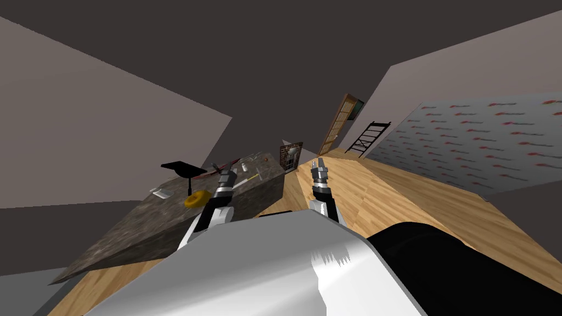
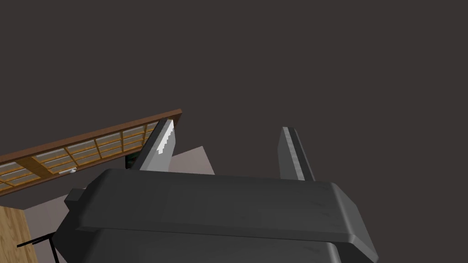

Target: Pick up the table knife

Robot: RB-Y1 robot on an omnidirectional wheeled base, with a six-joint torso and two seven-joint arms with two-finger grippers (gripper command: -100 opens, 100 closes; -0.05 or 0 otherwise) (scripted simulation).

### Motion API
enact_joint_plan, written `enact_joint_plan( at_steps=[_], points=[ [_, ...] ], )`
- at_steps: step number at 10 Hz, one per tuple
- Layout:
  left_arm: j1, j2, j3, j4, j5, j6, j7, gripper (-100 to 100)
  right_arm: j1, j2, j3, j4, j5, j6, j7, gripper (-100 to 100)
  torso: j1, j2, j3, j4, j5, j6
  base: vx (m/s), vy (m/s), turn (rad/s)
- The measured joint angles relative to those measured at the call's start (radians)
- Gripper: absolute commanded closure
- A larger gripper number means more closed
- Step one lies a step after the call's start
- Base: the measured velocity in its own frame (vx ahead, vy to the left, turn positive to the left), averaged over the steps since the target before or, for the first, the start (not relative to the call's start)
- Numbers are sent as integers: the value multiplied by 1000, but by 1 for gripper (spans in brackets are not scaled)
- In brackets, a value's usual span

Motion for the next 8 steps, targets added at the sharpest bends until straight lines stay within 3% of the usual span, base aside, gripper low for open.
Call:
enact_joint_plan(
  at_steps=[7,8],
  points=[
    [-54,118,25,77,55,184,-63,-100,0,0,0,0,0,0,0,0,-1,0,0,0,0,0,8,-2,-99],
    [-79,134,30,99,63,215,-76,-100,0,0,0,0,0,0,0,0,-1,-1,0,0,0,0,10,-3,-79]
  ],
)
